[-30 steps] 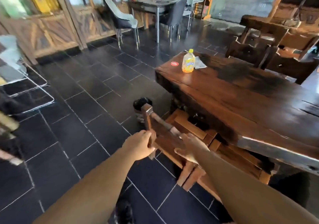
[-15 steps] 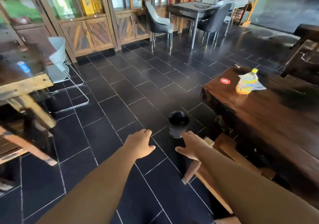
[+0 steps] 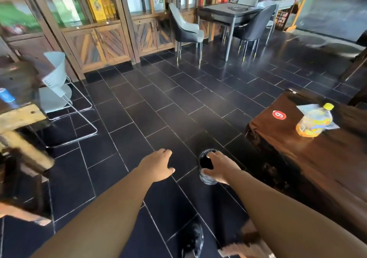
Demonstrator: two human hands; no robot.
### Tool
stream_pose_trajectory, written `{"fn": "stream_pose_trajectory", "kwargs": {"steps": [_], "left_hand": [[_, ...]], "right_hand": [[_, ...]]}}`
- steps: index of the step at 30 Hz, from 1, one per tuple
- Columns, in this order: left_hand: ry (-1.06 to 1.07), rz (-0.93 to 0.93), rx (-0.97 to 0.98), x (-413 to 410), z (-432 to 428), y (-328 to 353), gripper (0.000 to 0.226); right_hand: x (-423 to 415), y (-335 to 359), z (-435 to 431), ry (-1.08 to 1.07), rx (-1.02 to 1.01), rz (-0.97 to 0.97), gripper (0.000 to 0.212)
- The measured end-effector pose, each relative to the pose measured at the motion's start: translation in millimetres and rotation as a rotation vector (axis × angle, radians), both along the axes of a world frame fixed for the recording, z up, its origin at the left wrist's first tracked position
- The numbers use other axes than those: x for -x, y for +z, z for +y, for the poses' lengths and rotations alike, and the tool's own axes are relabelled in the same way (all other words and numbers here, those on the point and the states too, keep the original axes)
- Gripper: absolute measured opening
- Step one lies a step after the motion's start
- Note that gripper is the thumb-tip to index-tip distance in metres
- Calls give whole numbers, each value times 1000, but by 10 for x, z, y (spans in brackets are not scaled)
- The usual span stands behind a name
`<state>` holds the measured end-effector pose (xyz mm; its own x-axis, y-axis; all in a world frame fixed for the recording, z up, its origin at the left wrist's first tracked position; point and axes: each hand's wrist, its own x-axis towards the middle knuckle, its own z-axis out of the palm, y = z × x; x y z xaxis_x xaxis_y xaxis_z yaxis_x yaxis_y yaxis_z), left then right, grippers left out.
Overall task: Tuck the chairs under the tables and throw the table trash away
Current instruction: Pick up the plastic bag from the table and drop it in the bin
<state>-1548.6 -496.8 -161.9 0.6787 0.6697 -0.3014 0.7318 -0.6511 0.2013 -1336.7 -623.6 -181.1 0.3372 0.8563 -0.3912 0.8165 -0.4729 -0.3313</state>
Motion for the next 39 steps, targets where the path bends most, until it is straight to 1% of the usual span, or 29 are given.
{"fn": "stream_pose_trajectory", "kwargs": {"steps": [3,6,12,17,19,21,24,29,33,39], "left_hand": [[18,-4,17,-436,513,32,53],[5,10,32,-828,924,56,54],[-47,-10,50,-1558,1655,64,60],[-125,-9,61,-2088,2290,-33,52],[-138,-27,82,-2290,2627,-79,54],[-94,-61,119,-2492,3035,-104,59],[-82,-85,122,-2786,3747,-125,61],[-173,-67,119,-3204,4809,-85,60],[-231,-44,94,-3558,5588,10,58],[-381,22,38,-4270,6401,122,47]], "right_hand": [[-420,-19,530,2,7,-3,64],[-770,18,971,-15,6,8,68],[-1385,41,1617,-51,21,16,71],[-1837,-25,2123,-123,47,13,69],[-2009,-57,2388,-145,48,4,68],[-2185,-80,2718,-172,46,-5,67],[-2444,-98,3330,-210,41,-25,66],[-2788,26,4330,-238,92,-40,65],[-3134,143,5017,-322,62,-45,64],[-3669,183,5677,-397,36,-44,63]]}}
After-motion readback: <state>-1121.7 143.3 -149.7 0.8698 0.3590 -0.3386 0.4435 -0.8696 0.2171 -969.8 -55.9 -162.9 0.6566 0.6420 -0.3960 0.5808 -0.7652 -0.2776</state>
